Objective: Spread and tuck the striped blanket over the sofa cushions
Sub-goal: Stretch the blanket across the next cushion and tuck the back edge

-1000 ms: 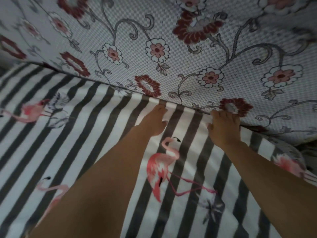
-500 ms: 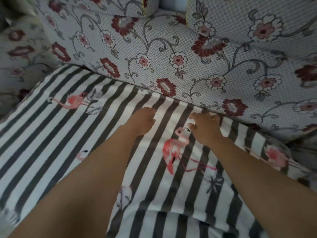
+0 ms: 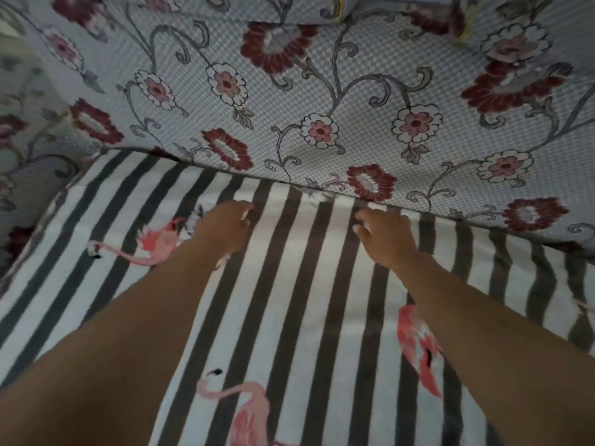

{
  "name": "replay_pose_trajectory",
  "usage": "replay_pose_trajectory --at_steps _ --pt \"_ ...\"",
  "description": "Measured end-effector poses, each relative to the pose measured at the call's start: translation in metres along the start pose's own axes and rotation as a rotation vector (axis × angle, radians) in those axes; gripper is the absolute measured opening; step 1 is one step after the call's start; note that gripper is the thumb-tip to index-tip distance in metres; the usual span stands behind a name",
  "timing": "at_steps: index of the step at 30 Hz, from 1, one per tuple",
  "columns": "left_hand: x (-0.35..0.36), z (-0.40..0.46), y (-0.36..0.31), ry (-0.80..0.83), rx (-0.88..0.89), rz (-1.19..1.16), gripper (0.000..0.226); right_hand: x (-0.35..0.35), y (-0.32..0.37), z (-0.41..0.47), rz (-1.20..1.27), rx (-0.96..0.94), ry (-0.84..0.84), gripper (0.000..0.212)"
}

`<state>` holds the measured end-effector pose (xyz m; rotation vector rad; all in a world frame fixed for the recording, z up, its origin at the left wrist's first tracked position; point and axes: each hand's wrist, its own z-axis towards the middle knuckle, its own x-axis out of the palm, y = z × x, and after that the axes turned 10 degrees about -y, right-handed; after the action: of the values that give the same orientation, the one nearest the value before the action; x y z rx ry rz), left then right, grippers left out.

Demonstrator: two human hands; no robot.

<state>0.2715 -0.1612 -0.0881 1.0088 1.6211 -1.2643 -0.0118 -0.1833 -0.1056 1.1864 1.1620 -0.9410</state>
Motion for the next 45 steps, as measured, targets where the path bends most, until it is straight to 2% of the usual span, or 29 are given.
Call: replay_pose_trajectory --at_steps 7,12,16,21,25,28,32,34,36,38,39,41,43,45 --pt "0.015 0.095 0.081 -0.018 -0.108 0.127 0.051 0.072 0.032 0.061 0.045 0.14 -0.006 0.026" --pt "0.03 0.149 0.12 -0.136 -0.09 0.288 0.035 0.094 0.036 0.096 0.003 0.24 -0.069 0.019" --pt "0.045 0.189 0.137 -0.186 -0.095 0.317 0.031 0.106 0.039 0.116 -0.099 0.144 -0.227 0.015" --pt "0.052 0.205 0.145 -0.255 -0.111 0.328 0.027 0.112 0.045 0.122 -0.191 0.062 -0.104 0.027" --pt "0.04 0.21 0.145 -0.364 -0.191 0.232 0.026 0.111 0.057 0.13 -0.165 0.094 -0.179 0.02" --pt "0.05 0.204 0.142 -0.316 -0.115 0.205 0.032 0.117 0.063 0.126 -0.091 0.105 -0.172 0.033" --pt "0.071 0.189 0.152 -0.262 0.081 0.254 0.042 0.135 0.064 0.102 -0.088 0.039 -0.162 0.034" --pt "0.077 0.185 0.162 -0.17 0.137 0.306 0.057 0.143 0.063 0.101 -0.092 0.045 -0.11 0.053" --pt "0.077 0.191 0.164 -0.114 0.13 0.354 0.06 0.148 0.062 0.111 -0.103 0.082 -0.014 0.068" --pt "0.07 0.202 0.157 0.013 0.05 0.375 0.056 0.145 0.058 0.119 -0.113 0.096 0.093 0.08" --pt "0.066 0.206 0.152 0.083 0.008 0.387 0.053 0.143 0.056 0.121 -0.105 0.084 0.146 0.081" --pt "0.061 0.203 0.141 0.143 -0.083 0.415 0.053 0.135 0.052 0.117 -0.067 0.053 0.203 0.066" --pt "0.061 0.187 0.127 0.055 -0.108 0.439 0.053 0.121 0.041 0.106 -0.052 -0.008 0.192 0.051" --pt "0.066 0.167 0.106 -0.064 0.005 0.406 0.049 0.103 0.027 0.092 -0.05 -0.014 0.164 0.046"
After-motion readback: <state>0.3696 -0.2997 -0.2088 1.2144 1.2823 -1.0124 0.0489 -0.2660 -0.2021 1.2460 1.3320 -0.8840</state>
